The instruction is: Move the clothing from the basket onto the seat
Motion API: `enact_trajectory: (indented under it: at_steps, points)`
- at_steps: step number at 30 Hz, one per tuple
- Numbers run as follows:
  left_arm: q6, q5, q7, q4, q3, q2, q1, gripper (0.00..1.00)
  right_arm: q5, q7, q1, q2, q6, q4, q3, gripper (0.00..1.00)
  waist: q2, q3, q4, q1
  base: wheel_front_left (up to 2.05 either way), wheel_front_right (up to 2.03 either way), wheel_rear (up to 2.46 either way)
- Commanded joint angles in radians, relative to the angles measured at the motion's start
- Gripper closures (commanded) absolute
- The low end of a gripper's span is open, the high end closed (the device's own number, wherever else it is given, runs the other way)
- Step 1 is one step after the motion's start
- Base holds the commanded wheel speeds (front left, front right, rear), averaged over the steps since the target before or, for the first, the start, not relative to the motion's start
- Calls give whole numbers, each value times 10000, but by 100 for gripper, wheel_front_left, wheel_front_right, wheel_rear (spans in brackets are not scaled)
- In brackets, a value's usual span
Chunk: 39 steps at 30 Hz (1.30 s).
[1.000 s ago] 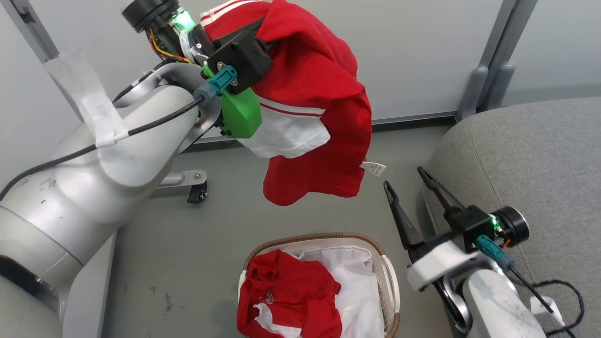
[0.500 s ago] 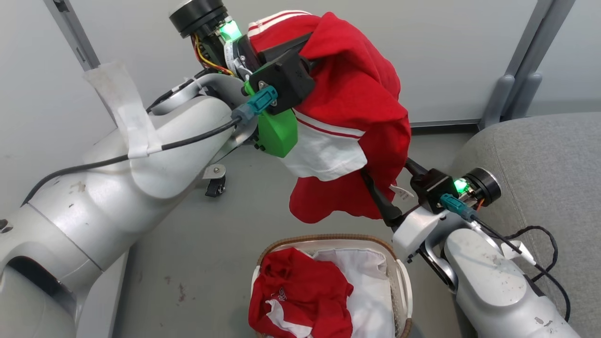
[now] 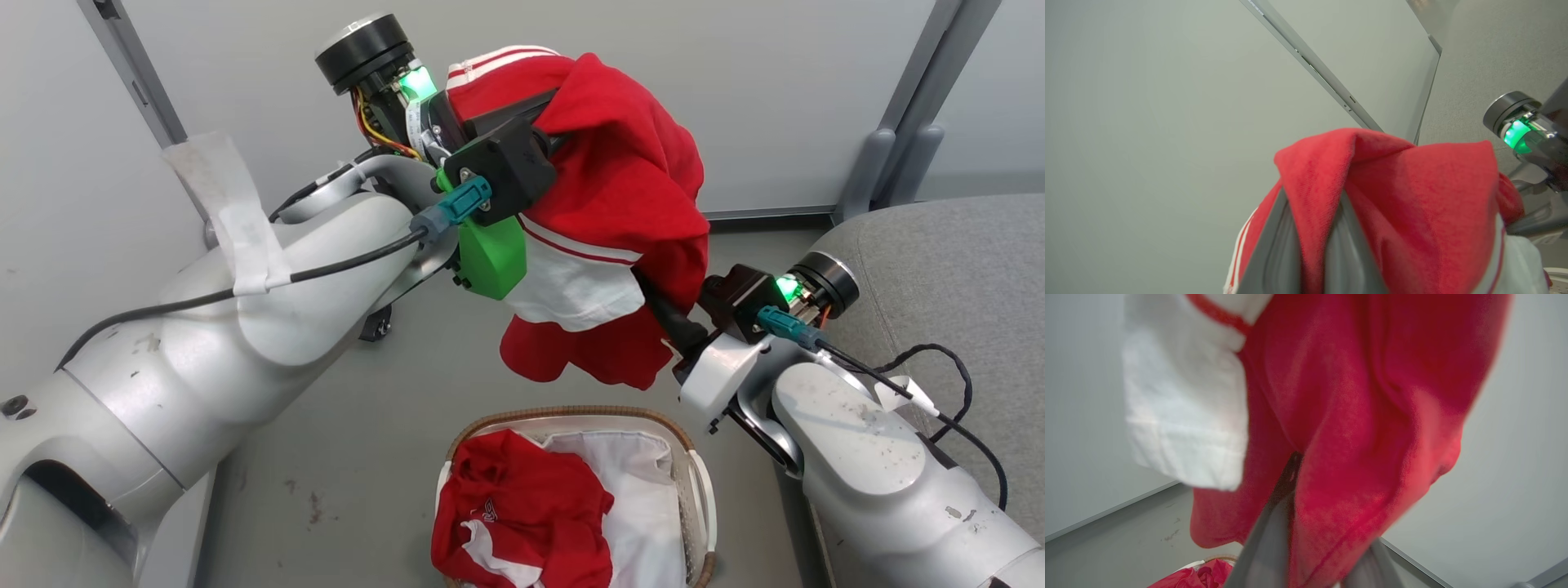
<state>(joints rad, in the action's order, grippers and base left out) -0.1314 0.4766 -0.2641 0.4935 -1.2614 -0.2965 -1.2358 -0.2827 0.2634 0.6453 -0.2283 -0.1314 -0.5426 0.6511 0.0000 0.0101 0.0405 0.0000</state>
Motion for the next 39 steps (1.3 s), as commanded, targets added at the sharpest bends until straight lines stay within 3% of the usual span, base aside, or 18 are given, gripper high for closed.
enact_trajectory:
  at_steps: [1,10,11,13,15,16,17,28,39]
  points:
    - [17,59,-6,9,62,-35,209,100,-86,21,60,-21,12,59,-70,100,0,18,-11,0,0,0,0]
    - [17,347,-6,152,379,-83,670,100,148,21,-123,52,14,142,-665,100,0,92,-31,0,0,0,0]
    - [16,401,-6,185,443,-83,761,94,164,21,-160,74,14,160,-749,100,0,102,-32,0,0,0,0]
    - [17,504,-6,251,579,-74,927,82,200,21,-195,91,14,191,-885,100,0,119,-33,0,0,0,0]
    - [55,593,-6,310,857,-42,1186,53,228,21,-232,130,14,209,-1130,100,0,126,-34,0,0,0,0]
    - [82,651,-6,308,995,-19,1353,17,245,21,-258,169,14,225,-1262,100,0,128,-33,0,0,0,0]
    - [115,719,-6,286,1182,12,1636,0,242,21,-303,235,12,243,-1437,100,0,130,-25,0,0,0,0]
    - [203,981,-6,274,3046,471,4741,0,671,23,-689,486,14,228,-2492,100,0,120,104,0,0,0,0]
    - [90,168,-6,30,4984,1324,7463,0,1310,23,-990,737,14,146,-3984,100,0,19,171,0,0,0,0]
